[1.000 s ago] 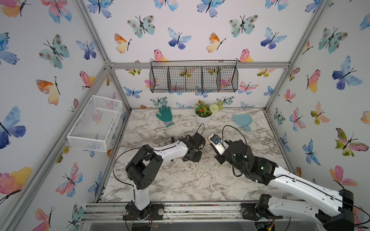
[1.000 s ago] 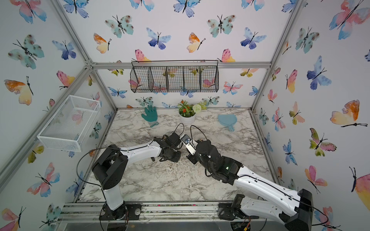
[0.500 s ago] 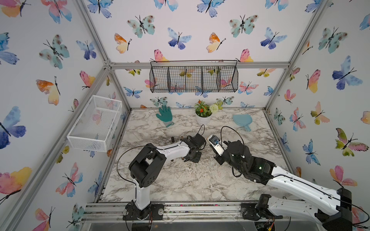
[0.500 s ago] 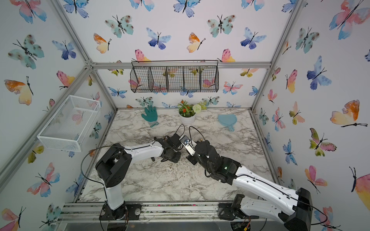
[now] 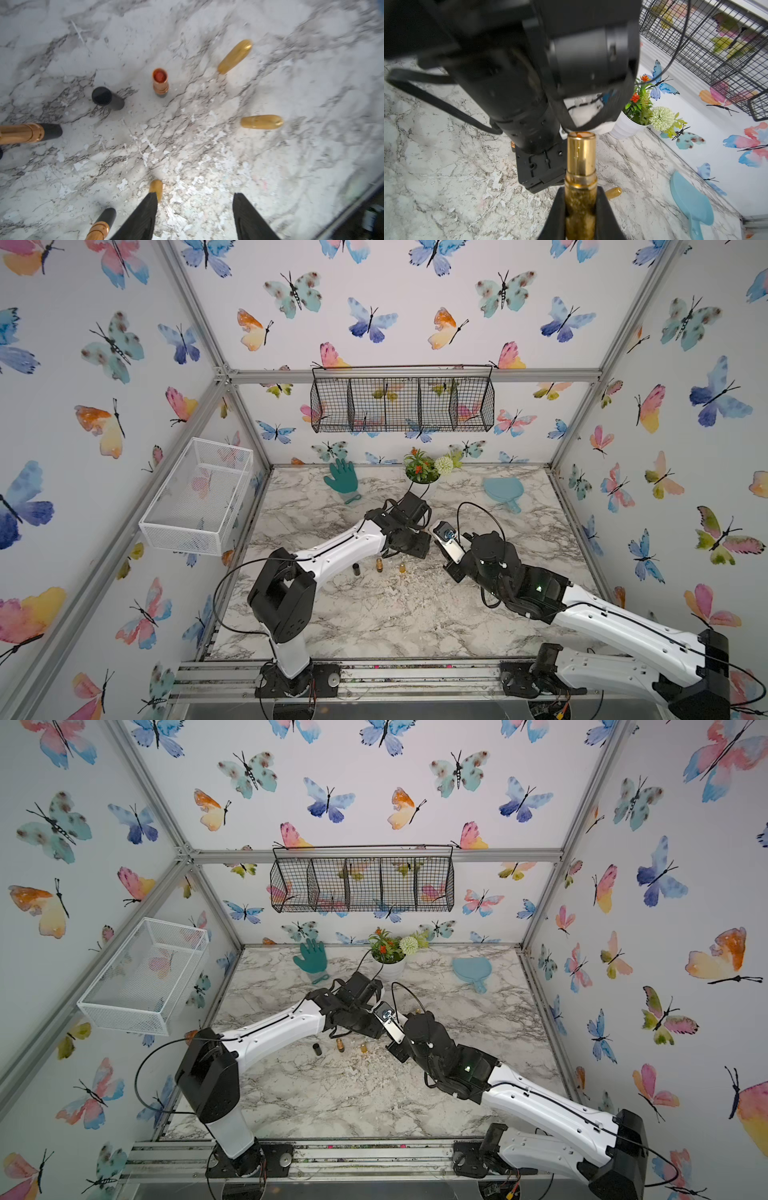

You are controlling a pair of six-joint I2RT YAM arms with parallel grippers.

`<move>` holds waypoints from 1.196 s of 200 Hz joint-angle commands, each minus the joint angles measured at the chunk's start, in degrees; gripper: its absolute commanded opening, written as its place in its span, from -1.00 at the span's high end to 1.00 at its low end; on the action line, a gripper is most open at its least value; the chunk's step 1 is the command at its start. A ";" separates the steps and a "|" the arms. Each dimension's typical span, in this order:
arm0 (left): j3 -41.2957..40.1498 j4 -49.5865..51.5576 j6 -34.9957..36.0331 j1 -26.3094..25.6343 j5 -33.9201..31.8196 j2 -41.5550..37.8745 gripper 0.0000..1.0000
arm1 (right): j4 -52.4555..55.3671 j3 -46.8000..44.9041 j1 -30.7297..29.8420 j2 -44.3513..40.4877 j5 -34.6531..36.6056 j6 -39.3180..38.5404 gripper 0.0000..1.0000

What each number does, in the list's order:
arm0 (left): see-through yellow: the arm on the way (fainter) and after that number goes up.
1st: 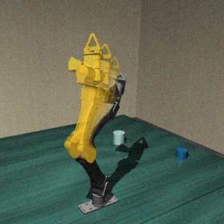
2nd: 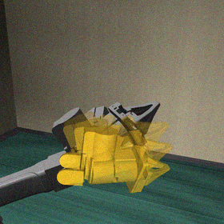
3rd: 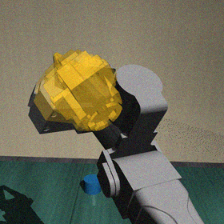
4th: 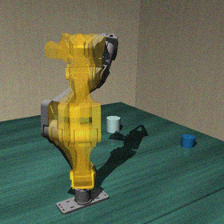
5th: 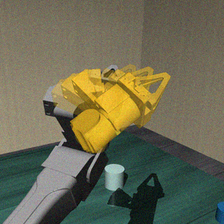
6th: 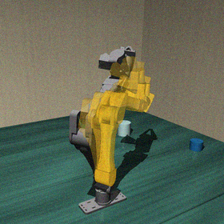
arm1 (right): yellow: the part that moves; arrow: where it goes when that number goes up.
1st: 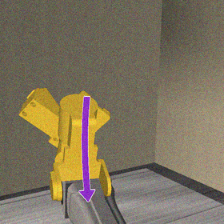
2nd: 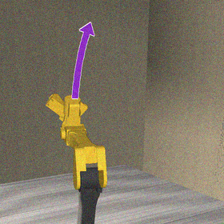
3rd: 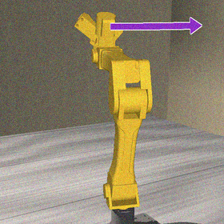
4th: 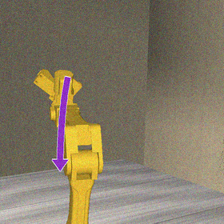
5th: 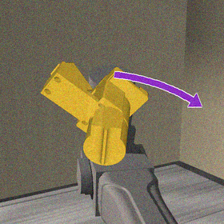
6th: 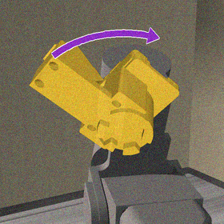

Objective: Open the lipstick cap
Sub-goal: Place the cover at the center of the board, then place the lipstick at the center of the board.

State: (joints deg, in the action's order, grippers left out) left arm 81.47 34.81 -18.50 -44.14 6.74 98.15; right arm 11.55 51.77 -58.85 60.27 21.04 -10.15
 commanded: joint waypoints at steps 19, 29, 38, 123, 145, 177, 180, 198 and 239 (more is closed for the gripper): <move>-0.24 1.96 -1.61 9.05 16.93 -8.32 -0.26 | -1.18 -0.48 -0.04 0.95 -1.32 1.18 0.96; -1.91 0.84 -2.02 12.28 22.42 -10.38 -0.27 | -1.72 -0.70 -0.04 1.01 -1.59 1.35 0.96; -3.79 -0.74 -2.63 15.14 27.58 -12.16 -0.27 | -2.16 -0.83 -0.04 1.57 -1.78 1.34 0.96; -11.00 -4.30 -2.24 20.52 44.73 -20.50 -0.30 | -7.26 1.82 -0.04 11.25 -5.94 0.06 0.96; -12.48 -4.05 -1.56 20.50 45.44 -20.98 -0.30 | -8.15 2.83 -0.04 13.16 -7.02 -0.22 0.96; -13.46 -3.61 -0.89 20.32 44.42 -20.49 -0.30 | -8.84 3.93 -0.04 14.34 -8.27 -0.56 0.96; -13.45 -3.61 -0.86 20.32 44.41 -20.36 -0.29 | -8.91 4.02 -0.04 14.38 -8.33 -0.57 0.96; -13.28 -3.60 -0.60 20.32 44.32 -19.68 -0.29 | -8.85 4.47 -0.04 14.59 -9.35 -0.82 0.96; -12.30 -3.73 -0.18 20.33 44.36 -18.21 -0.24 | -8.15 4.91 -0.04 15.65 -10.73 -0.83 0.96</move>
State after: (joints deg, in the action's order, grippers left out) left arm 67.92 31.05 -20.08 -23.64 49.87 78.83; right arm 3.81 55.18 -58.85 74.94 12.05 -10.59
